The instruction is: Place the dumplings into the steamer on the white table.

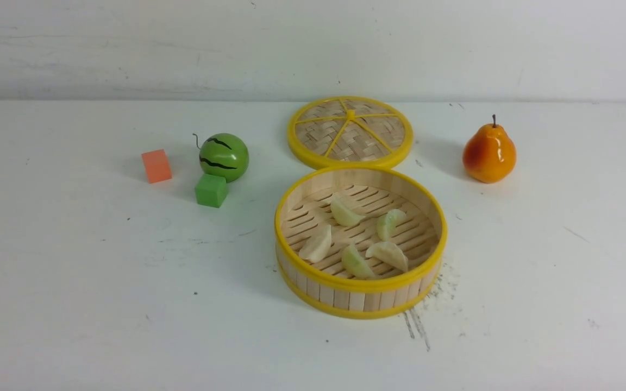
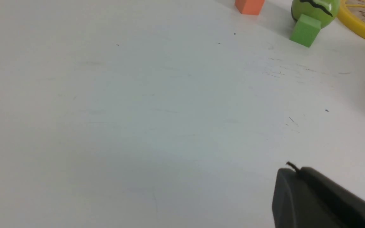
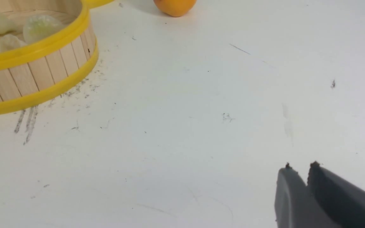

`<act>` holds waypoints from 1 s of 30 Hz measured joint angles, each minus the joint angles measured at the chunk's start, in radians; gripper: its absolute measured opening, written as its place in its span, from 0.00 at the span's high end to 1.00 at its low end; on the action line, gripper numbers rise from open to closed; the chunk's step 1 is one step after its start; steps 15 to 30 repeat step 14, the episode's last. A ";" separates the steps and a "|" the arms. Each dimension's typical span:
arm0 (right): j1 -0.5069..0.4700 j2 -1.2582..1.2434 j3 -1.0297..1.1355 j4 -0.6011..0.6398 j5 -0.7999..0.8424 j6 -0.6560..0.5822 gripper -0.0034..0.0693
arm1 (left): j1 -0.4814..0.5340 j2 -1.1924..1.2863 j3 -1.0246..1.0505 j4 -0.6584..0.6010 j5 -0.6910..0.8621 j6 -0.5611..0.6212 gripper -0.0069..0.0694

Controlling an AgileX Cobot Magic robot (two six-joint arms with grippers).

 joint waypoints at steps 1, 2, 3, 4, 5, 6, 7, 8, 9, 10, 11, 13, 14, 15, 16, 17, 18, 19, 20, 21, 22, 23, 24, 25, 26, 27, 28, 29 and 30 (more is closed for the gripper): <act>0.000 0.000 0.000 0.000 0.000 0.000 0.84 | 0.000 0.000 0.000 0.000 0.000 0.000 0.93; 0.000 0.000 0.000 0.000 0.000 0.000 0.84 | 0.000 0.000 0.000 0.000 0.000 0.000 0.93; 0.000 0.000 0.000 0.000 0.000 0.000 0.83 | 0.000 0.000 0.000 0.000 0.000 0.000 0.93; 0.000 0.000 0.000 0.000 0.000 0.000 0.83 | 0.000 0.000 0.001 0.000 0.000 0.000 0.93; 0.000 0.000 0.000 0.000 0.000 0.000 0.83 | 0.000 0.000 0.001 0.000 0.000 0.000 0.93; 0.000 0.000 0.000 0.000 0.000 0.000 0.83 | 0.000 0.000 0.001 0.000 0.000 0.000 0.93; 0.000 0.000 0.000 0.000 0.000 0.000 0.82 | 0.000 0.000 0.001 0.000 0.000 0.000 0.93; 0.000 0.000 0.000 0.000 0.000 0.000 0.82 | 0.000 0.000 0.001 0.000 -0.001 0.001 0.93; 0.000 0.000 0.000 0.000 0.000 0.000 0.82 | 0.000 0.000 0.001 0.000 -0.001 0.001 0.93; 0.000 0.000 0.000 0.000 0.000 0.000 0.82 | 0.000 0.000 0.001 0.000 -0.001 0.001 0.93; 0.000 0.000 0.000 0.000 0.000 0.000 0.82 | 0.000 0.000 0.001 0.000 -0.001 0.001 0.93; 0.000 0.000 0.000 0.000 0.000 0.000 0.82 | 0.000 0.000 0.001 0.000 -0.001 0.001 0.93; 0.000 0.000 0.000 0.000 0.000 0.000 0.82 | 0.000 0.000 0.001 0.000 -0.001 0.002 0.93; 0.000 0.000 0.000 0.000 0.000 0.000 0.82 | 0.000 0.000 0.001 0.000 -0.001 0.002 0.93; 0.000 0.000 0.000 0.000 0.000 0.000 0.82 | 0.000 0.000 0.001 0.000 -0.001 0.002 0.93; 0.000 0.000 0.000 0.000 0.000 0.000 0.82 | 0.000 0.000 0.001 0.000 -0.001 0.002 0.93; 0.000 0.000 0.000 0.000 0.000 0.000 0.82 | 0.000 0.000 0.001 0.000 -0.001 0.002 0.93; 0.000 0.000 0.000 0.000 0.000 0.000 0.82 | 0.000 0.000 0.001 0.000 -0.001 0.002 0.93; 0.000 0.000 0.000 0.000 0.000 0.000 0.82 | 0.000 0.000 0.001 0.000 -0.001 0.002 0.93; 0.000 0.000 0.000 0.000 0.000 0.000 0.82 | 0.000 0.000 0.001 0.000 -0.001 0.002 0.93; 0.000 0.000 0.000 0.000 0.000 0.000 0.82 | 0.000 0.000 0.001 0.000 -0.001 0.002 0.93; 0.000 0.000 0.000 0.000 0.000 0.000 0.82 | 0.000 0.000 0.001 0.000 -0.001 0.002 0.93; 0.000 0.000 0.000 0.000 0.000 0.000 0.82 | 0.000 0.000 0.001 0.000 -0.001 0.002 0.93; 0.000 0.000 0.000 0.000 0.000 0.000 0.82 | 0.000 0.000 0.001 0.000 -0.001 0.002 0.93; 0.000 0.000 0.000 0.000 0.000 0.000 0.82 | 0.000 0.000 0.001 0.000 -0.001 0.002 0.93; 0.000 0.000 0.000 0.000 0.000 0.000 0.82 | 0.000 0.000 0.001 0.000 -0.001 0.002 0.93; 0.000 0.000 0.000 0.000 0.000 0.000 0.82 | 0.000 0.000 0.001 0.000 -0.001 0.002 0.93; 0.000 0.000 0.000 0.000 0.000 0.000 0.82 | 0.000 0.000 0.001 0.000 -0.001 0.002 0.93; 0.000 0.000 0.000 0.000 0.000 0.000 0.82 | 0.000 0.000 0.001 0.000 -0.001 0.002 0.93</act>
